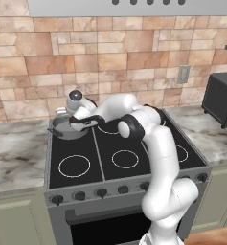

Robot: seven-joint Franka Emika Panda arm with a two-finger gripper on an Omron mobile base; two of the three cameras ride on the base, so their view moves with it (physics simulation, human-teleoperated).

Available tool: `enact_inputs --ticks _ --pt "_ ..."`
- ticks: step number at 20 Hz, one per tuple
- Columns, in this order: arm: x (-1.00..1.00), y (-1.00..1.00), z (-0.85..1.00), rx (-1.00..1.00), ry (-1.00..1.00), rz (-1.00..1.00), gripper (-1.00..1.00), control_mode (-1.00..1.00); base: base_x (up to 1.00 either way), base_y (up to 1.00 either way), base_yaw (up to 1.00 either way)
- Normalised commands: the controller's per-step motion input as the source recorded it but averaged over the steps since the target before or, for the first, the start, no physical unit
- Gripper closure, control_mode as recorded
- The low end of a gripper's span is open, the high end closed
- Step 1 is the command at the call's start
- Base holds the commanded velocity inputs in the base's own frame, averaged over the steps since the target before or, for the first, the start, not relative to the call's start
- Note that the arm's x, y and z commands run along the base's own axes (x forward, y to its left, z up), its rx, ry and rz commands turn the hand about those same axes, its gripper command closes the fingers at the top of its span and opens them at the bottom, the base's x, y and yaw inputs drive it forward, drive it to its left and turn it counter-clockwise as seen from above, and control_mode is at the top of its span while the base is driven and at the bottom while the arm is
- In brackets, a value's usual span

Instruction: Turn on the burner for the pot on the stove. Wait thirty seconds for the pot to heat up. Then add the sweet potato to the pot.

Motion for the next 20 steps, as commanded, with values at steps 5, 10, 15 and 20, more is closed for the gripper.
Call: enact_inputs --ticks 5,10,15,20 --pt "0.01 0.00 -0.06 0.00 0.00 0.00 1.00 -1.00 0.00 0.00 0.00" --pt "0.00 0.00 -0.03 0.00 0.00 0.00 1.00 -1.00 0.00 0.00 0.00" --pt "0.00 0.00 -0.01 0.00 0.00 0.00 1.00 -1.00 0.00 0.00 0.00" --pt "-0.01 0.00 -0.01 0.00 -0.01 0.00 1.00 -1.00 0.00 0.00 0.00"
